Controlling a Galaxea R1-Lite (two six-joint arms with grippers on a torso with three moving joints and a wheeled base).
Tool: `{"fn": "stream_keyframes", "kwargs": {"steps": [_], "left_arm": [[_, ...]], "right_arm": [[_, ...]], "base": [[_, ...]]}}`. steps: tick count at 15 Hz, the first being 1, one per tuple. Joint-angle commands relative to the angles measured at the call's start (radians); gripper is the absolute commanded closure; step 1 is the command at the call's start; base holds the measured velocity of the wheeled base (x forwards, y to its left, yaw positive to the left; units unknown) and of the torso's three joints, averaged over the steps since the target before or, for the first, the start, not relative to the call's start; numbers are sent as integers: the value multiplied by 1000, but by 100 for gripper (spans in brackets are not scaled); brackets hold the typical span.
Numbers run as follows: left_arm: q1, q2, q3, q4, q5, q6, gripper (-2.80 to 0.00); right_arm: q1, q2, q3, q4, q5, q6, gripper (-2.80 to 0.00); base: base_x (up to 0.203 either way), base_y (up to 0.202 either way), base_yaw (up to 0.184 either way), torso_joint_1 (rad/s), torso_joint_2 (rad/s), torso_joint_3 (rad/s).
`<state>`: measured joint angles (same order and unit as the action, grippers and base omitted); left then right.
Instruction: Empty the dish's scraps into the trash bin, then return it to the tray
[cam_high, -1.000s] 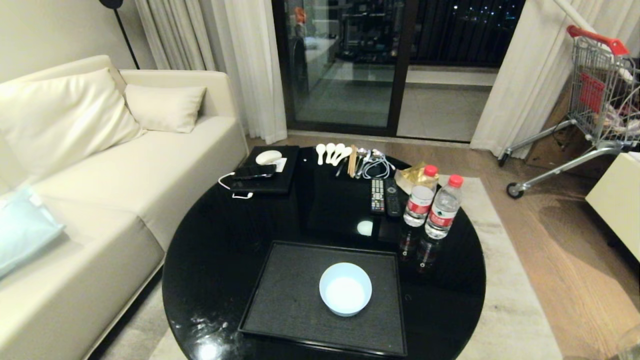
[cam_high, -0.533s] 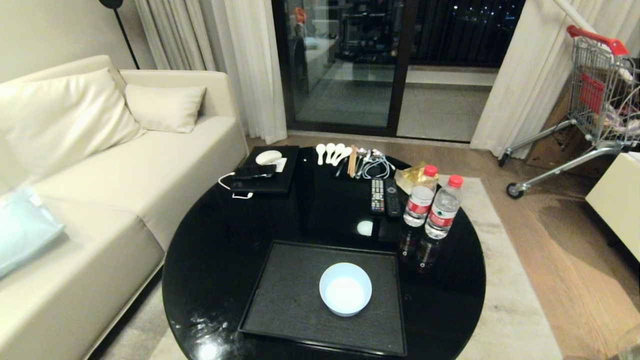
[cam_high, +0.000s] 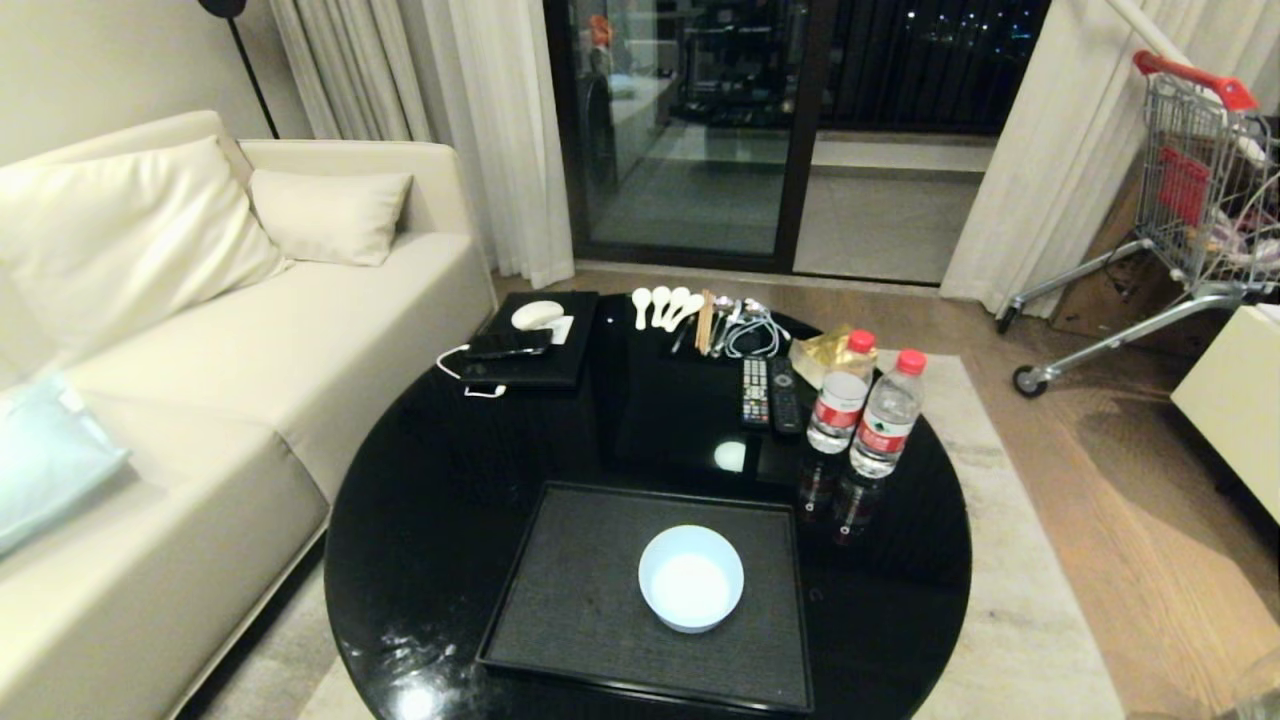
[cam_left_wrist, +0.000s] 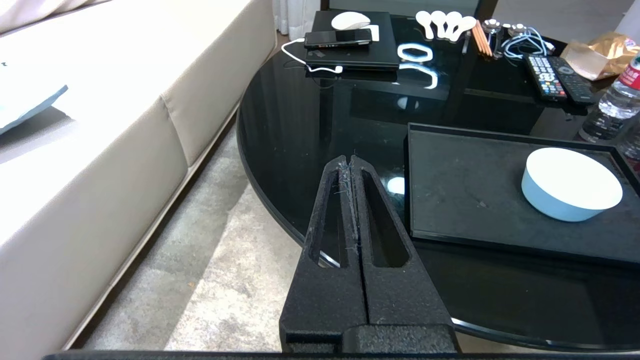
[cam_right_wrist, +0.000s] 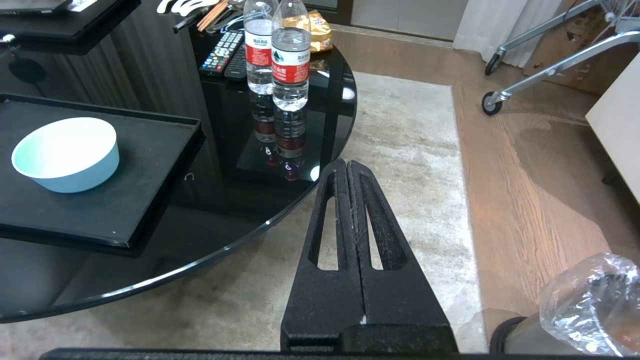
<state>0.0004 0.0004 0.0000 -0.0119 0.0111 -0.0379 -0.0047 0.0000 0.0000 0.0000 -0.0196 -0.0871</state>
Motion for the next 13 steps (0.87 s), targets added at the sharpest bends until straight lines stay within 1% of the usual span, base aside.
{"fn": "stream_keyframes", "kwargs": {"steps": [1,10,13], "left_arm": [[1,0,0,0,1,0,0],[1,0,0,0,0,0,0],[1,0,0,0,0,0,0]], "right_arm": [[0,0,0,0,0,3,0],[0,0,0,0,1,3,0],[0,0,0,0,1,28,0]], "base": [[0,0,0,0,0,0],[0,0,0,0,0,0],[0,0,0,0,0,0]]}}
